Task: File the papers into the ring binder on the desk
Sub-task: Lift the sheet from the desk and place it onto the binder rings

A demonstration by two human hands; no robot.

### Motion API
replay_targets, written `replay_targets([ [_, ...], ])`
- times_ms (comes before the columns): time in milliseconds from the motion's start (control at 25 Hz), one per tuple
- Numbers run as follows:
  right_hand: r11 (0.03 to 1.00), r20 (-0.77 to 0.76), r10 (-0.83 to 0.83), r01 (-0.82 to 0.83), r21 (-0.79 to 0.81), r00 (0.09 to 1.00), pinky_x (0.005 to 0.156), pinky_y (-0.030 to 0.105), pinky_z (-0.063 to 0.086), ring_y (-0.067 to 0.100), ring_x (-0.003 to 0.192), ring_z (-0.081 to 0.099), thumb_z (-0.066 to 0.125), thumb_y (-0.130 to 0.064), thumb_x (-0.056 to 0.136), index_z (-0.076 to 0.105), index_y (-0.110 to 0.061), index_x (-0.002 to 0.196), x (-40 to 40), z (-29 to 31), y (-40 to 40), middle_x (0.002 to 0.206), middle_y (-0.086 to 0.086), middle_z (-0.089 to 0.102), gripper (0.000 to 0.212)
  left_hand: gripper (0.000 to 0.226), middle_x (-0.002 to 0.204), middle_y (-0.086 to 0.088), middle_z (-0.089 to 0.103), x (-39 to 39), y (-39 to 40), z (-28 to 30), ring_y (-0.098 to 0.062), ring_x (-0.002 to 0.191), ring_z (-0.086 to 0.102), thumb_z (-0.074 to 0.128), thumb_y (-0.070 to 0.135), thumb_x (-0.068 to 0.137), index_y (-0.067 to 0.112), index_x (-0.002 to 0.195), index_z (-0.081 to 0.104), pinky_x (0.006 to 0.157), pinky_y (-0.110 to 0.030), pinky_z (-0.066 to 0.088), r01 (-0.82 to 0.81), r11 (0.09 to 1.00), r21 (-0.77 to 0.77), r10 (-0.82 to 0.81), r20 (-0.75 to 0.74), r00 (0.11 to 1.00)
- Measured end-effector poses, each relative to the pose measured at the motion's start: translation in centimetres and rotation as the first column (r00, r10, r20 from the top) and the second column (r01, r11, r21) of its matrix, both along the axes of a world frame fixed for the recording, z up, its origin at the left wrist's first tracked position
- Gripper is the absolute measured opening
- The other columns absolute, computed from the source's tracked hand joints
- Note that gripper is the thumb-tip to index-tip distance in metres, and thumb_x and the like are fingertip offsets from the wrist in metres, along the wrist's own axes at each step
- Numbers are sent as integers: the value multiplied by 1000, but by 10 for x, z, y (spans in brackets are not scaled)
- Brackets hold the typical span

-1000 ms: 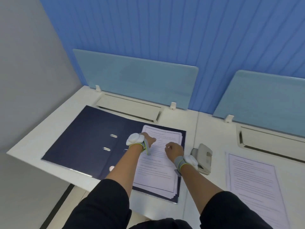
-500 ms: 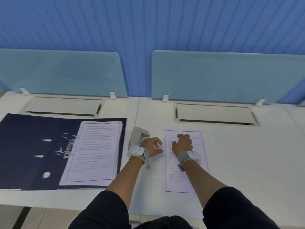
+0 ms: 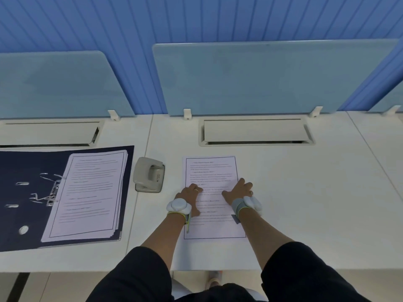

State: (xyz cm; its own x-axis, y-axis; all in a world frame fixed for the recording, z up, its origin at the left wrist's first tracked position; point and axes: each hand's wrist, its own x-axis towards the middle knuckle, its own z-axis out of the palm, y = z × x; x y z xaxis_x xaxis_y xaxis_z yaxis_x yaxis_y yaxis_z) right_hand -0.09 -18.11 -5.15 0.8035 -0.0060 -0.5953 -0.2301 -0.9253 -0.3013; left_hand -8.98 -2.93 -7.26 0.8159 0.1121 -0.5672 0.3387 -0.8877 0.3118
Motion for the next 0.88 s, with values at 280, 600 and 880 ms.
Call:
replay_targets([
  [280, 903, -255, -217, 293, 315, 942, 70, 27, 43, 26, 88, 56, 64, -22, 80, 56, 4, 115, 32, 24, -11, 93, 13, 60, 44, 92, 155, 0, 23, -3, 5, -1, -19, 140, 33, 74, 34, 71, 25, 149, 26, 112, -35, 33, 1, 1000, -11, 0, 22, 1000],
  [600, 914, -323, -170, 271, 302, 931, 90, 36, 47, 33, 120, 51, 60, -11, 87, 30, 3, 145, 22, 30, -5, 136, 20, 47, 67, 90, 157, 1, 19, -7, 7, -8, -19, 143, 27, 72, 31, 75, 25, 150, 23, 114, -36, 29, -11, 1000, -21, 12, 29, 1000],
  [880, 787, -194, -259, 323, 526, 946, 72, 29, 47, 23, 77, 58, 64, -1, 77, 66, -2, 90, 24, 48, 22, 95, 11, 60, 14, 52, 124, -15, 53, 1, 52, 36, -31, 114, 52, 57, 25, 80, 10, 129, 53, 96, -31, 42, -413, 864, -289, 490, 288, 823],
])
